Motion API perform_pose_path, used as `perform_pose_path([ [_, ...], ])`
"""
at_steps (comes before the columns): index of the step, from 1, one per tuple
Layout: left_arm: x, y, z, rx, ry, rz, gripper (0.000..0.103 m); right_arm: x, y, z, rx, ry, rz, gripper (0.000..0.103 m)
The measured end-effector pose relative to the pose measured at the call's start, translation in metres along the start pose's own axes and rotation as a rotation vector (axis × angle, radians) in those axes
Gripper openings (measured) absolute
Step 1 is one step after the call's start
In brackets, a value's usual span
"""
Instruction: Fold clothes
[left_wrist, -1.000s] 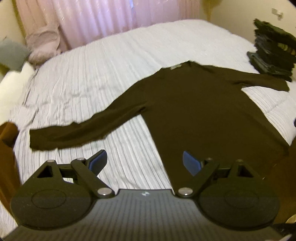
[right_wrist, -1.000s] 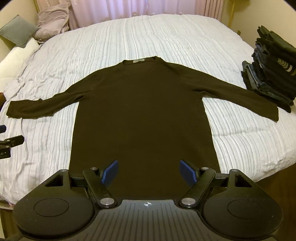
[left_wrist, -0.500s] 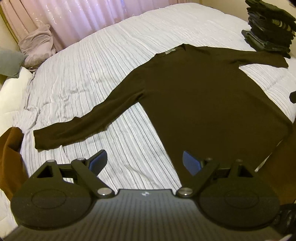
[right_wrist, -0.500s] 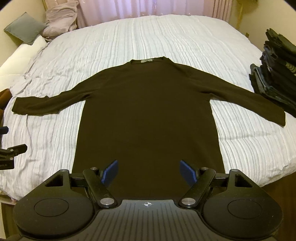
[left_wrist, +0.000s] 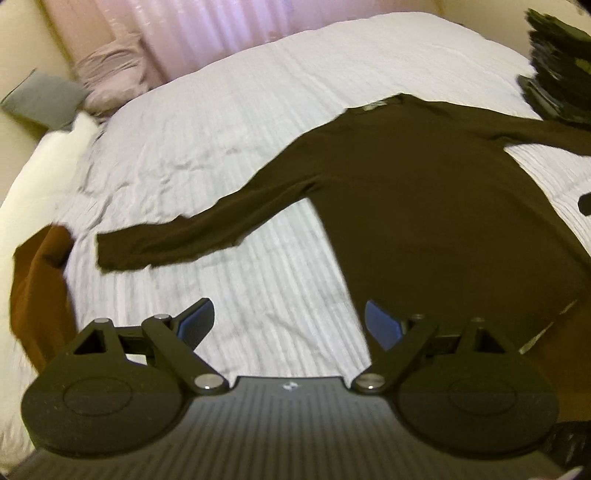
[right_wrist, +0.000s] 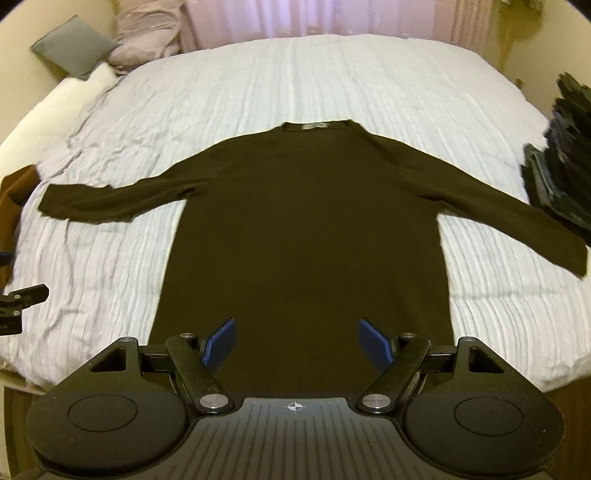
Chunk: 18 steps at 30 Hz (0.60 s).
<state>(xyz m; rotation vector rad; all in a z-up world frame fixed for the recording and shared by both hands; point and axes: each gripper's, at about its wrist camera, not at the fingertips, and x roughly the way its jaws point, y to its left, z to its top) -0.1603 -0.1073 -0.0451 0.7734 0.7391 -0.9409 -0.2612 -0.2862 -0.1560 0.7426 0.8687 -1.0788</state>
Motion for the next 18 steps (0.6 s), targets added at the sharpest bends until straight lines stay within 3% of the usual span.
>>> perform_pose_path([
  [6, -0.018, 0.035, -0.032, -0.123, 0.041, 0.099, 0.087, 0.016, 0.044, 0.012, -0.164, -0.023, 0.158, 0.076],
  [9, -0.021, 0.06, -0.05, -0.155, 0.069, 0.145, 0.088, 0.025, 0.084, 0.02, -0.301, -0.061, 0.246, 0.076],
  [13, -0.017, 0.105, -0.065, -0.2, 0.074, 0.185, 0.088, 0.035, 0.141, 0.03, -0.436, -0.108, 0.302, 0.076],
  [18, 0.004, 0.16, -0.065, -0.14, 0.028, 0.19, 0.088, 0.053, 0.224, 0.041, -0.584, -0.199, 0.342, 0.076],
])
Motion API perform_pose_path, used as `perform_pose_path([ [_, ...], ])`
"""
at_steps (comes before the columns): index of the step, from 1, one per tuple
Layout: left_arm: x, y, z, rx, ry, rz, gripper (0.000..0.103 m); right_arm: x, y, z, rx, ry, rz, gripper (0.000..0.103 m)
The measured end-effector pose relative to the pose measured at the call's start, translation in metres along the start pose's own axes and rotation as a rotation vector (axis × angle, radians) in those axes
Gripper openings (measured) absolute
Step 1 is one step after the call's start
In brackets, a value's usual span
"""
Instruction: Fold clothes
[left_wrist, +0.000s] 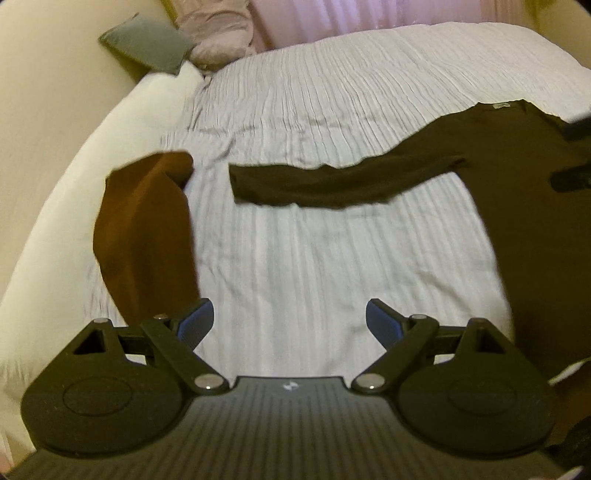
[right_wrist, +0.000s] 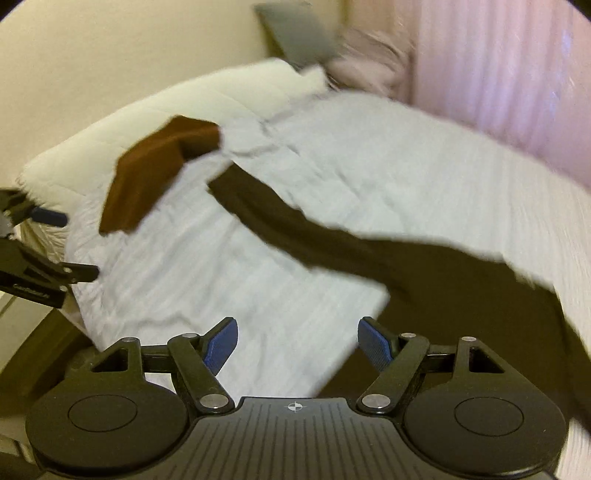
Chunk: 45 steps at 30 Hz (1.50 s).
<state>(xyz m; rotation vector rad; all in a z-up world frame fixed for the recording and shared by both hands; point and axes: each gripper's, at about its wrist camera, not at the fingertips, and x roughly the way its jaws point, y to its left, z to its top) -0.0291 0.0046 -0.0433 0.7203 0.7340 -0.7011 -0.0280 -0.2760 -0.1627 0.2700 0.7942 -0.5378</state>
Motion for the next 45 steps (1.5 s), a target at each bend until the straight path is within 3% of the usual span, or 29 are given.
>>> perform_pose_path([
  [6, 0.055, 0.057, 0.028, 0.154, -0.093, -0.059, 0.088, 0.091, 0.044, 0.064, -0.081, -0.036, 0.018, 0.074],
  [8, 0.075, 0.073, 0.036, 0.201, -0.108, -0.067, 0.088, 0.126, 0.055, 0.082, -0.118, -0.024, 0.033, 0.048],
  [14, 0.129, 0.112, 0.048, 0.284, -0.117, -0.074, 0.088, 0.236, 0.079, 0.122, -0.202, 0.007, 0.081, 0.048],
  [19, 0.156, 0.129, 0.043, 0.254, -0.099, -0.091, 0.088, 0.322, 0.096, 0.14, -0.246, 0.024, 0.144, 0.048],
  [25, 0.177, 0.14, 0.033, 0.197, -0.042, -0.109, 0.088, 0.39, 0.113, 0.147, -0.327, 0.049, 0.063, 0.047],
  [26, 0.178, 0.139, 0.032, 0.193, -0.035, -0.11, 0.088, 0.396, 0.114, 0.146, -0.336, 0.054, 0.042, 0.024],
  [27, 0.179, 0.139, 0.031, 0.189, -0.029, -0.111, 0.088, 0.398, 0.112, 0.147, -0.333, 0.055, 0.037, 0.002],
  [33, 0.179, 0.123, 0.039, 0.201, -0.041, -0.159, 0.088, 0.344, 0.066, 0.167, -0.131, -0.062, 0.064, 0.002],
  [36, 0.179, 0.099, 0.056, 0.238, -0.067, -0.209, 0.088, 0.292, -0.006, 0.174, 0.108, -0.169, 0.004, 0.002],
  [39, 0.176, 0.063, 0.077, 0.291, -0.116, -0.267, 0.088, 0.22, -0.098, 0.165, 0.29, -0.305, -0.115, 0.002],
  [41, 0.172, 0.035, 0.091, 0.325, -0.152, -0.307, 0.088, 0.164, -0.161, 0.147, 0.353, -0.404, -0.265, 0.002],
  [43, 0.166, 0.001, 0.104, 0.362, -0.185, -0.34, 0.088, 0.108, -0.225, 0.11, 0.458, -0.48, -0.423, 0.002],
  [45, 0.161, -0.036, 0.115, 0.39, -0.205, -0.368, 0.088, 0.072, -0.275, 0.064, 0.54, -0.499, -0.545, 0.002],
])
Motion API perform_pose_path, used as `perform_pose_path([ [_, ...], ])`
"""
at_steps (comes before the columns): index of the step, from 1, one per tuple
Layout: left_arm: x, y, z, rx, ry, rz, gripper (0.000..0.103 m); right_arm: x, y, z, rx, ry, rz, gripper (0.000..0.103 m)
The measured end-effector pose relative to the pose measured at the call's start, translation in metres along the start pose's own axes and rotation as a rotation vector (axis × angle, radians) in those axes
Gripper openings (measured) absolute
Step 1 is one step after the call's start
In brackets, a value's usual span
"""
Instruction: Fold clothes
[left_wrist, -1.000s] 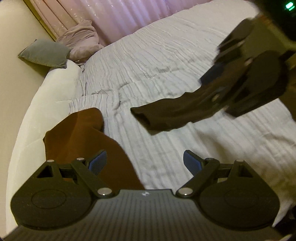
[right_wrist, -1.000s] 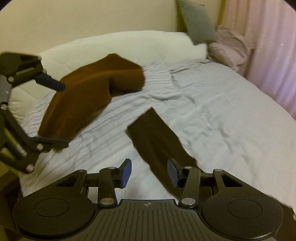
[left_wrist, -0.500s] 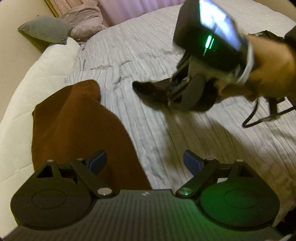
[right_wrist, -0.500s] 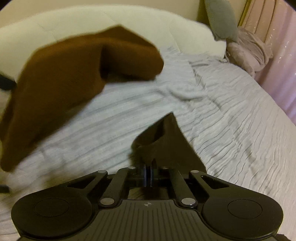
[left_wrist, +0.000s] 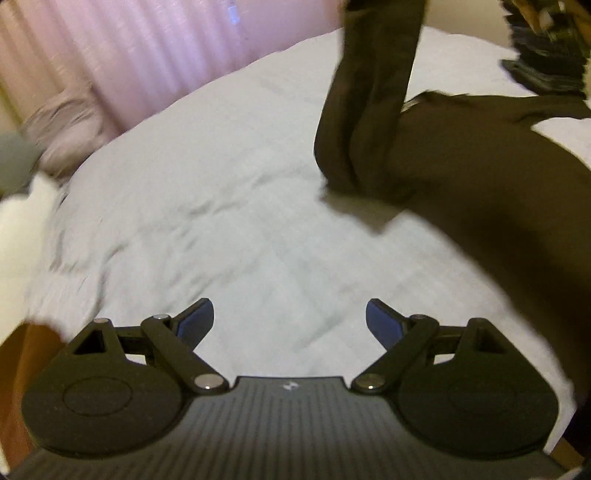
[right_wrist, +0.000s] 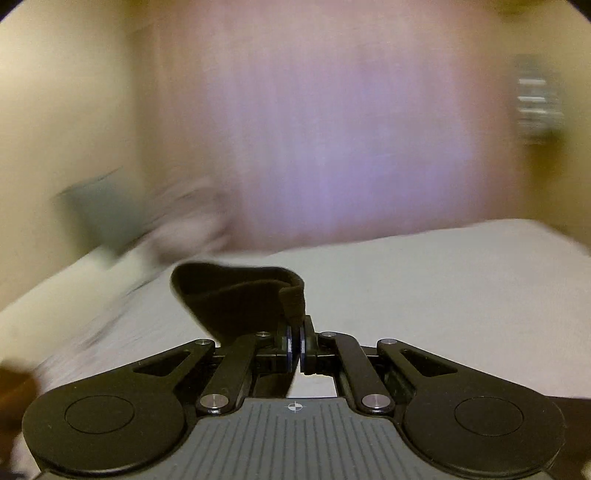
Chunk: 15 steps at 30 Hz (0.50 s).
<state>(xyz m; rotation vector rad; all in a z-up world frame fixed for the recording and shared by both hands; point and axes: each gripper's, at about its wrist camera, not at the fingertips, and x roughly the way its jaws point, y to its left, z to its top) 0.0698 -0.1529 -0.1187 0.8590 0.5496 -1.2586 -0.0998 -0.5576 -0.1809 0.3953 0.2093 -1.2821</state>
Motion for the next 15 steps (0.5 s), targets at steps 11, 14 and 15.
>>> perform_pose_path([
  [11, 0.04, -0.174, 0.087, 0.021, 0.159, -0.023, 0.088, 0.089, -0.287, -0.154, 0.323, 0.433, -0.082, 0.002],
  [14, 0.048, -0.207, 0.107, 0.03, 0.188, -0.021, 0.088, 0.102, -0.309, -0.157, 0.422, 0.461, -0.015, 0.002],
  [15, 0.049, -0.215, 0.114, 0.032, 0.187, -0.019, 0.088, 0.101, -0.313, -0.148, 0.439, 0.446, 0.022, 0.002],
])
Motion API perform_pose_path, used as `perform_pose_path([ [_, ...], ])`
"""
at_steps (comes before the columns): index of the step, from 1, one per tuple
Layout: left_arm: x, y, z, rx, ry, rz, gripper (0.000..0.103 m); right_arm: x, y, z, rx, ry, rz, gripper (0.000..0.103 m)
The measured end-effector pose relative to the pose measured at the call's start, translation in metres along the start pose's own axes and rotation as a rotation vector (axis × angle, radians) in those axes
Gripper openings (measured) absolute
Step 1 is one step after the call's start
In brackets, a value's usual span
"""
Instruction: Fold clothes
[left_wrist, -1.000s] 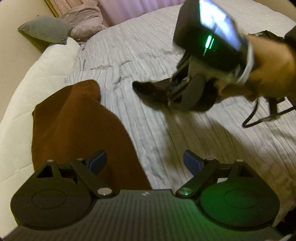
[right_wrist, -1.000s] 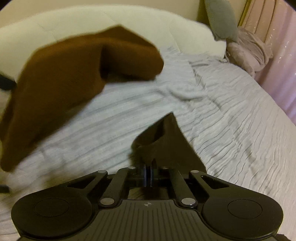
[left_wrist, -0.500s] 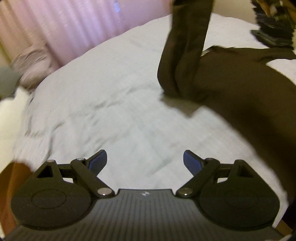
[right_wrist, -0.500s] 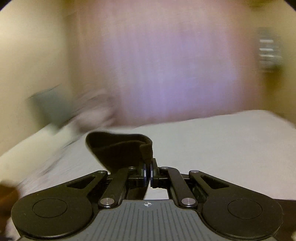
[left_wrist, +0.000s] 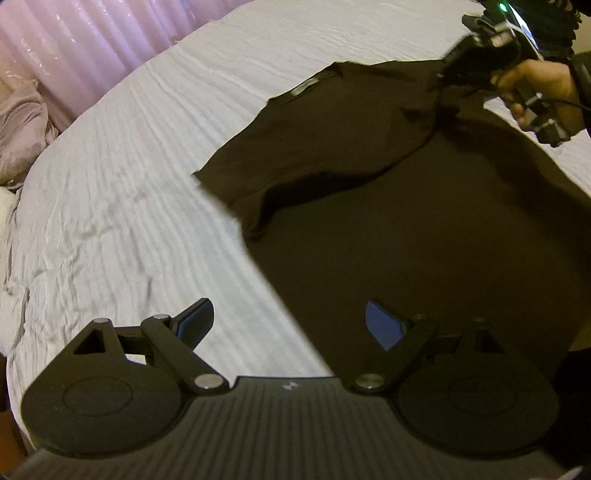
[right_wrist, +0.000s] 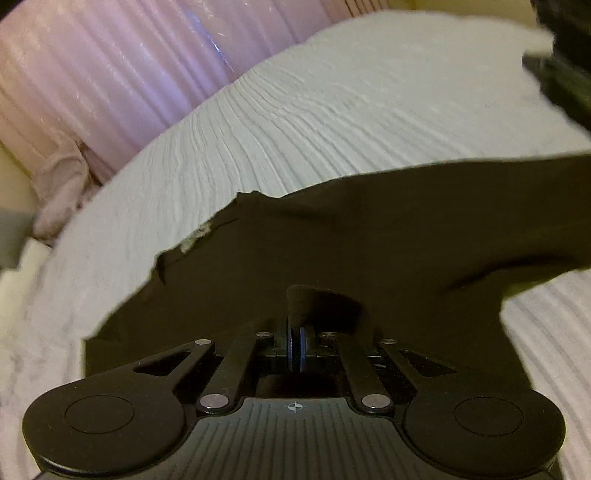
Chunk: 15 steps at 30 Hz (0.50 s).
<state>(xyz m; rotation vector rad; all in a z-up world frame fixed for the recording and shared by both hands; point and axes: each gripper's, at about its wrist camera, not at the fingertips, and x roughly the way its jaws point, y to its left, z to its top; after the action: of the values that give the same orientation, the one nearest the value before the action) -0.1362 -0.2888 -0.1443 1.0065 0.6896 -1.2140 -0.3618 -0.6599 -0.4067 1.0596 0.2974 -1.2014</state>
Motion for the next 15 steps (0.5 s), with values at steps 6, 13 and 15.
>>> perform_pose_path([
  [6, 0.014, -0.024, 0.038, 0.04, -0.008, -0.019, 0.088, -0.053, 0.001, 0.032, -0.044, -0.142, 0.23, 0.002],
  [13, 0.046, -0.029, 0.057, 0.113, -0.004, -0.084, 0.087, 0.009, -0.085, 0.001, 0.199, 0.09, 0.004, 0.004],
  [15, 0.051, -0.027, 0.06, 0.135, -0.01, -0.099, 0.087, 0.011, -0.092, -0.001, 0.226, 0.094, -0.028, 0.041],
])
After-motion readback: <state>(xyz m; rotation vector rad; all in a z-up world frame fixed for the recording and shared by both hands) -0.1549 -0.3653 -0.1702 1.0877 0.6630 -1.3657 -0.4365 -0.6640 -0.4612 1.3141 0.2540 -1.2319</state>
